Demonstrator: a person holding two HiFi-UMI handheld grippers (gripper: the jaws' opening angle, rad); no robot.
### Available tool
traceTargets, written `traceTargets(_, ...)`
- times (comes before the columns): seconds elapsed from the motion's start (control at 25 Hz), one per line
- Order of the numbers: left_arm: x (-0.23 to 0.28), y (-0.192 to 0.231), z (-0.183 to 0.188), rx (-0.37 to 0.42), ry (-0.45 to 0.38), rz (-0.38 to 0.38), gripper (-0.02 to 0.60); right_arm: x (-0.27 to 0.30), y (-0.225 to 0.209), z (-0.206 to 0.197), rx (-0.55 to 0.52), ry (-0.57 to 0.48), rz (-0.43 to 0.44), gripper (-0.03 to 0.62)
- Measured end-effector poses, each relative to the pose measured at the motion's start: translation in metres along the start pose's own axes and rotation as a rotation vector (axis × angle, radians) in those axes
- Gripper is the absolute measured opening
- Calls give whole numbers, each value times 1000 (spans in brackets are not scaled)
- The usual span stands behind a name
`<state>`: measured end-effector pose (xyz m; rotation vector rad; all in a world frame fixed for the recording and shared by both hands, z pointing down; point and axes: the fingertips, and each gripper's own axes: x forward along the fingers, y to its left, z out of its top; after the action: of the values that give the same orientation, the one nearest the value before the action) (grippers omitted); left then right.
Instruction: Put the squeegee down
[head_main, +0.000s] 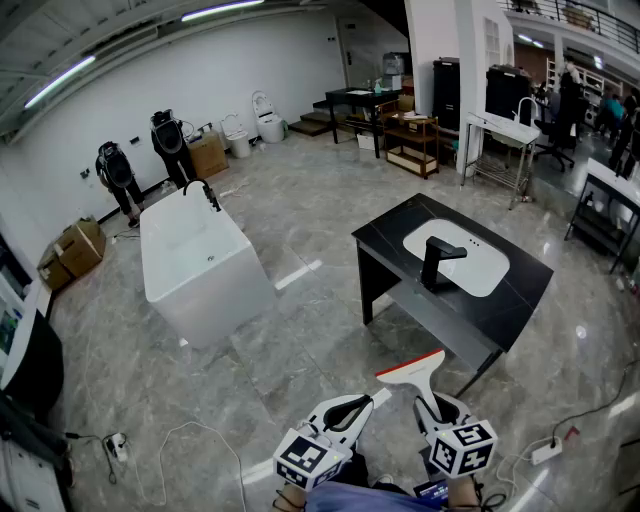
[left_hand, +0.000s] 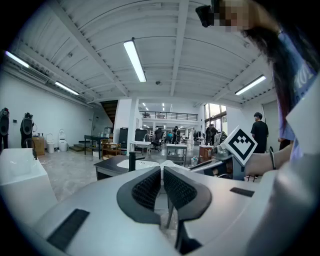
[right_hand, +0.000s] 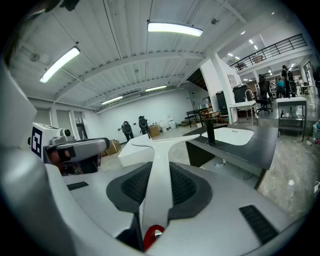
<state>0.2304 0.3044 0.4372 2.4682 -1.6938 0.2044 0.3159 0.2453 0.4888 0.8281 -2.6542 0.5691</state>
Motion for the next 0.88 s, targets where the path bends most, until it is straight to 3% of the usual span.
traceTargets(0.44,0,-1,-7,-6,22,8,26,13,-5,5,29,-3,30,101)
traceTargets(0.88,28,68,-12,-35,45,34,26,81,-22,28,49,29,39,101)
